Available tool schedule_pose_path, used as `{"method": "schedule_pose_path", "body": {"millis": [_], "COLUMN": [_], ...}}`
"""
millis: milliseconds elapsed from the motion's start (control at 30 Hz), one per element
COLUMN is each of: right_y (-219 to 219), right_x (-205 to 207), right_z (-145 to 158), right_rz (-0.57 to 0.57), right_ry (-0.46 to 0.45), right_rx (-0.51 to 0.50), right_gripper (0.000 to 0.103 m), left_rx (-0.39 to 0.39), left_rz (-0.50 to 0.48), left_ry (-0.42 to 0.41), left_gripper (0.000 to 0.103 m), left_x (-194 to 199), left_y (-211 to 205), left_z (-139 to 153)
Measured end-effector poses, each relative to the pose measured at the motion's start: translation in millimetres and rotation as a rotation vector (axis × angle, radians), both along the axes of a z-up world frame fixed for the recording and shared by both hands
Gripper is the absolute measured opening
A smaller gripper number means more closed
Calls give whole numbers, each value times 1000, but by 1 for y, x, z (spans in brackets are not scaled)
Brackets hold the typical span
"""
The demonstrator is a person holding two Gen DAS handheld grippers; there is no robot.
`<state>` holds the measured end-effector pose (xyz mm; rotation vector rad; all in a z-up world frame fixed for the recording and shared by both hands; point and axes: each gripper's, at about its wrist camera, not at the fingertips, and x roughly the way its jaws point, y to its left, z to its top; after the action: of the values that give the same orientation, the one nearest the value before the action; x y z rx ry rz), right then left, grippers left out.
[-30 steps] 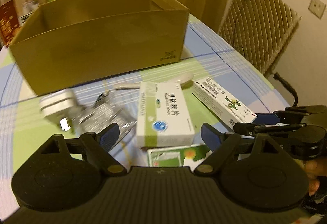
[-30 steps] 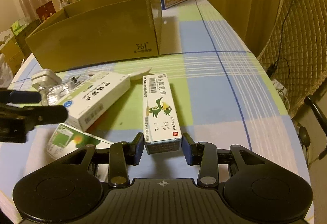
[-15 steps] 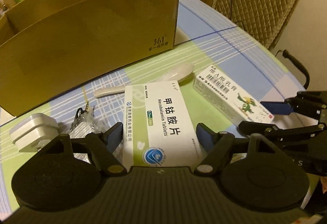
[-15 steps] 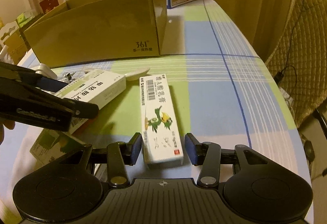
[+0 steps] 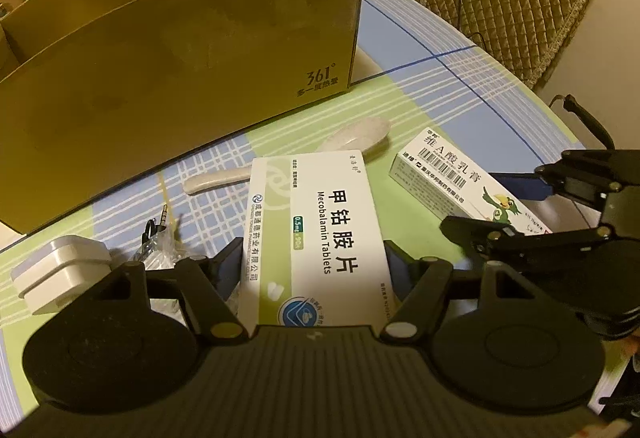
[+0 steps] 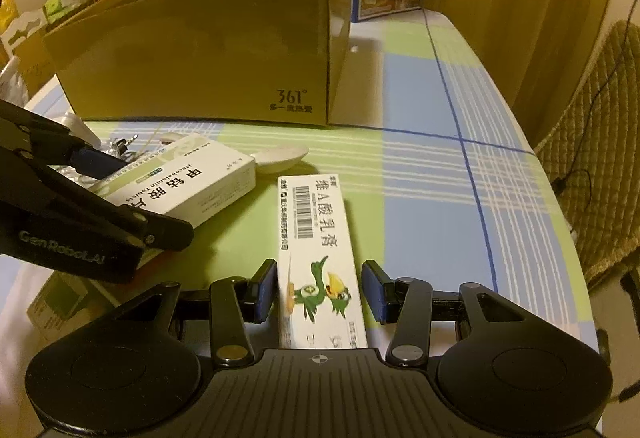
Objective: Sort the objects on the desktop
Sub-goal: 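Grasp the white bird-print ointment box with the right gripper while the left grasps the Mecobalamin box, then carry the ointment box with the right gripper into the cardboard box while the left releases the Mecobalamin box there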
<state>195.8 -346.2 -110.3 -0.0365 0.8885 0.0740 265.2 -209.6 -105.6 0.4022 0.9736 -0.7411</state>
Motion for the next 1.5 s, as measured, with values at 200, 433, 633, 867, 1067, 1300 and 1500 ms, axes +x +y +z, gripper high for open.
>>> {"method": "schedule_pose_path", "body": {"millis": [200,433,633,867,1067,1300,1500], "right_y": [-1,-1,10,33,55,74,85], "right_x": [-7,-30,-51,-72,-86,-95,-96], "right_z": [6,25,52,85,103,118,128], "right_rz": [-8,-53,-82,-68,-33,-5,12], "right_ry": [-6,-20,-37,-83,-106,-120,-127], "right_rx": [0,25,67,87,81,75,70], "right_gripper": [36,35,36,36,36,36,36], "left_rx": [-30,-72,-113,-144,-163,-185,-199], "left_rz": [18,45,79,136,188,230,251], "left_ry": [0,-26,-48,-71,-100,-132,-149], "left_gripper": [67,67,67,67,67,67,67], "left_x": [-4,-21,-45,-73,-90,-106,-111], "left_y": [10,24,44,80,109,135,147], "left_z": [9,33,58,83,101,120,130]}}
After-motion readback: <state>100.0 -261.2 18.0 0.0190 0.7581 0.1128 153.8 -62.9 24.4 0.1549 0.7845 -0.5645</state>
